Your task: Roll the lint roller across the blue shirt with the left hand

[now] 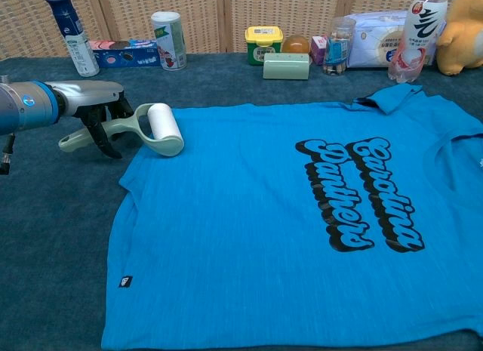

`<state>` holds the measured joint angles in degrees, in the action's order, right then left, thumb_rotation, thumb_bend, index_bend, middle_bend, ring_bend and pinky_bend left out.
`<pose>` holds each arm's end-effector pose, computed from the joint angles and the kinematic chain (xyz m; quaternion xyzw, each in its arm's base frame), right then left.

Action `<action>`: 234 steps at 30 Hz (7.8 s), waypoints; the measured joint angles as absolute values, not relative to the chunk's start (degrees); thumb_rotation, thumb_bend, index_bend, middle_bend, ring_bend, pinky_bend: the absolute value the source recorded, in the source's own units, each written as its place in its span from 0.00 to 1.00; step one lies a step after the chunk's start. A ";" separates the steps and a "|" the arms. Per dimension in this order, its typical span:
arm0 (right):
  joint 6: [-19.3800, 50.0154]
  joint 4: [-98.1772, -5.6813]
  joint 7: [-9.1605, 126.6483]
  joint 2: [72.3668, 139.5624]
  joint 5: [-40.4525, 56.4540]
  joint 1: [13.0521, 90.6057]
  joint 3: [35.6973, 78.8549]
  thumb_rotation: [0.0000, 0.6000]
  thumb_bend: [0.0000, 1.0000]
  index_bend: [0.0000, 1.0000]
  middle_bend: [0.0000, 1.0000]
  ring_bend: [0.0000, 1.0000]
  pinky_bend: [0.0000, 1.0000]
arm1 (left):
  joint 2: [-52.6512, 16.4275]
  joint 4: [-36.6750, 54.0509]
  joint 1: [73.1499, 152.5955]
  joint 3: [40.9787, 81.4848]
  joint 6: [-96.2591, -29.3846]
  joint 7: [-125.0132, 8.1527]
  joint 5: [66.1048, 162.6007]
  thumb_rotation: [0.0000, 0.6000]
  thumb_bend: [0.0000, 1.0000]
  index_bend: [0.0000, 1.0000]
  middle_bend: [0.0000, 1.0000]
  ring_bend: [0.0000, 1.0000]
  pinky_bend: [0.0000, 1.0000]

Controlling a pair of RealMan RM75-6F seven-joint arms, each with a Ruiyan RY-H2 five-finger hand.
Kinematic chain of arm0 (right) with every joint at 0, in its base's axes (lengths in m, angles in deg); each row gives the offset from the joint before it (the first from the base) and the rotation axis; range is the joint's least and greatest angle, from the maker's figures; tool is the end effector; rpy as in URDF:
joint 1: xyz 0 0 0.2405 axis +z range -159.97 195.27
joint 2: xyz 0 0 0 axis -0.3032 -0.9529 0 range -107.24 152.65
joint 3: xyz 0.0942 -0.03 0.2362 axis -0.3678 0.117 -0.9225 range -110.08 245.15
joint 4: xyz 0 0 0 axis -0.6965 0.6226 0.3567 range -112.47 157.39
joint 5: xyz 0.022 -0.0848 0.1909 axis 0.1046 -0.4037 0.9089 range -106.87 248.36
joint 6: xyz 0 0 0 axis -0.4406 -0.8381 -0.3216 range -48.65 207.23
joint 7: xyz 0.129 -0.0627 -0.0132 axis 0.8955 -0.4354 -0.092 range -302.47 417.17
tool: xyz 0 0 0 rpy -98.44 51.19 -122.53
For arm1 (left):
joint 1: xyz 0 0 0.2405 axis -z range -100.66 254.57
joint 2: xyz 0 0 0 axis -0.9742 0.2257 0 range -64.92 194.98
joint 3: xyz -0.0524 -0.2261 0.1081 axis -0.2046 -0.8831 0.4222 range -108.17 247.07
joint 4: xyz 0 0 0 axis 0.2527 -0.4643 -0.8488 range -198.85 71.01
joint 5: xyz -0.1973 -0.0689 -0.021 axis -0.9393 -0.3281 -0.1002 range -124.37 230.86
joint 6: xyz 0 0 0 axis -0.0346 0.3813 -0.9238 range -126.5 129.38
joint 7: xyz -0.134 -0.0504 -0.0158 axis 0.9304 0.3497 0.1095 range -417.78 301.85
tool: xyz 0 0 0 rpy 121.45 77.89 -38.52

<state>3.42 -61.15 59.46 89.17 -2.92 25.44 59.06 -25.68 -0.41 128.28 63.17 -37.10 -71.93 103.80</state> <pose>-0.3560 -0.2181 0.1704 0.5431 -0.4229 0.3414 0.6400 -0.2036 0.4107 -0.0192 -0.7452 -0.4276 -0.2456 0.4489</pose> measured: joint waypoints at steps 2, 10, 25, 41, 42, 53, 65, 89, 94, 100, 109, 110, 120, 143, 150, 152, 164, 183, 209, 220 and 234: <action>3.40 -61.17 59.51 89.13 -2.88 25.42 59.03 1.00 0.00 0.02 0.00 0.00 0.00 | -25.96 -0.13 128.12 62.76 -38.18 -71.96 104.11 1.00 0.22 0.71 0.68 0.42 0.40; 3.48 -61.25 59.59 89.05 -2.86 25.43 59.03 1.00 0.00 0.02 0.00 0.00 0.00 | -25.75 1.11 127.43 61.34 -41.28 -71.25 107.06 1.00 0.24 0.76 0.74 0.55 0.51; 3.22 -61.90 59.73 88.58 -2.98 25.25 59.06 1.00 0.00 0.02 0.00 0.00 0.00 | -28.32 -1.24 126.68 59.83 -46.12 -67.40 114.09 1.00 0.26 0.95 0.89 0.89 0.97; 3.04 -62.41 60.49 88.21 -3.22 25.13 59.04 1.00 0.00 0.03 0.00 0.00 0.00 | -24.07 4.97 128.58 58.12 -38.65 -74.03 102.23 1.00 0.81 1.00 0.91 0.92 1.00; 3.05 -62.47 60.61 88.16 -3.25 25.12 59.04 1.00 0.00 0.03 0.00 0.00 0.00 | -23.52 5.73 129.31 58.16 -38.15 -75.71 100.25 1.00 0.81 1.00 0.91 0.92 1.00; 3.49 -62.49 61.35 87.90 -3.10 25.18 59.01 1.00 0.00 0.02 0.00 0.00 0.00 | -21.11 8.25 136.71 59.94 -33.61 -84.17 90.35 1.00 0.80 1.00 0.92 0.92 1.00; 4.56 -61.91 61.75 88.05 -2.71 25.50 59.07 1.00 0.00 0.02 0.00 0.00 0.00 | -23.80 3.75 137.91 62.40 -32.99 -83.57 91.19 1.00 0.80 1.00 0.92 0.92 1.00; 5.10 -61.54 61.60 88.21 -1.88 25.69 58.88 1.00 0.00 0.02 0.00 0.00 0.00 | -27.57 -1.66 139.84 63.36 -30.54 -80.91 94.68 1.00 0.80 1.00 0.92 0.92 1.00; 5.15 -61.52 61.74 88.14 -1.75 25.69 58.80 1.00 0.00 0.02 0.00 0.00 0.00 | -28.45 -1.78 140.85 63.42 -30.62 -81.78 93.67 1.00 0.80 1.00 0.92 0.92 1.00; 5.08 -61.62 62.11 87.92 -1.73 25.63 58.71 1.00 0.00 0.02 0.00 0.00 0.00 | -30.03 -2.54 142.49 63.39 -30.72 -83.10 91.59 1.00 0.80 1.00 0.92 0.92 1.00; 5.20 -61.46 62.57 87.72 -1.52 25.61 58.56 1.00 0.00 0.03 0.00 0.00 0.00 | -32.13 -3.77 145.64 63.17 -30.63 -85.55 87.16 1.00 0.80 1.00 0.92 0.92 1.00; 5.27 -61.47 62.66 87.68 -1.47 25.61 58.55 1.00 0.00 0.03 0.00 0.00 0.00 | -32.31 -3.91 145.99 63.17 -30.53 -85.78 86.66 1.00 0.80 1.00 0.92 0.92 1.00; 5.90 -61.08 63.13 87.52 -0.88 25.75 58.34 1.00 0.00 0.02 0.00 0.00 0.00 | -34.69 -6.34 149.28 63.27 -29.19 -87.15 82.76 1.00 0.80 1.00 0.92 0.92 1.00; 6.14 -60.86 63.63 87.32 -0.43 25.75 58.08 1.00 0.00 0.02 0.00 0.00 0.00 | -38.50 -10.50 154.42 63.17 -27.86 -88.31 77.77 1.00 0.79 1.00 0.92 0.92 1.00; 6.32 -60.75 63.71 87.37 -0.27 25.81 58.02 1.00 0.00 0.02 0.00 0.00 0.00 | -39.64 -11.98 155.71 63.10 -27.32 -88.45 76.92 1.00 0.79 1.00 0.92 0.92 1.00; 6.29 -60.72 63.64 87.38 -0.20 25.80 58.00 1.00 0.00 0.02 0.00 0.00 0.00 | -39.91 -12.12 155.99 63.03 -27.23 -88.43 76.80 1.00 0.79 1.00 0.92 0.92 1.00; 6.35 -60.71 63.85 87.31 -0.19 25.79 57.97 1.00 0.00 0.02 0.00 0.00 0.00 | -41.76 -13.78 157.89 62.11 -26.83 -88.06 76.49 1.00 0.79 1.00 0.92 0.92 1.00; 6.47 -60.81 63.95 87.27 -0.35 25.83 58.06 1.00 0.00 0.02 0.00 0.00 0.00 | -43.02 -14.43 158.81 59.41 -27.04 -85.10 78.80 1.00 0.78 1.00 0.92 0.92 1.00; 5.83 -61.45 64.07 86.95 -0.83 25.60 58.13 1.00 0.00 0.02 0.00 0.00 0.00 | -42.67 -17.52 162.86 68.56 -21.95 -91.11 63.60 1.00 0.78 1.00 0.92 0.92 1.00; 5.65 -61.83 63.44 86.98 -1.09 25.60 58.33 1.00 0.00 0.03 0.00 0.00 0.00 | -37.22 -9.35 163.38 74.13 -27.20 -95.14 55.04 1.00 0.78 1.00 0.92 0.92 1.00; 5.67 -62.15 62.60 87.26 -1.32 25.71 58.61 1.00 0.00 0.02 0.00 0.00 0.00 | -32.32 -4.52 160.60 77.42 -29.39 -97.24 52.73 1.00 0.78 1.00 0.92 0.92 1.00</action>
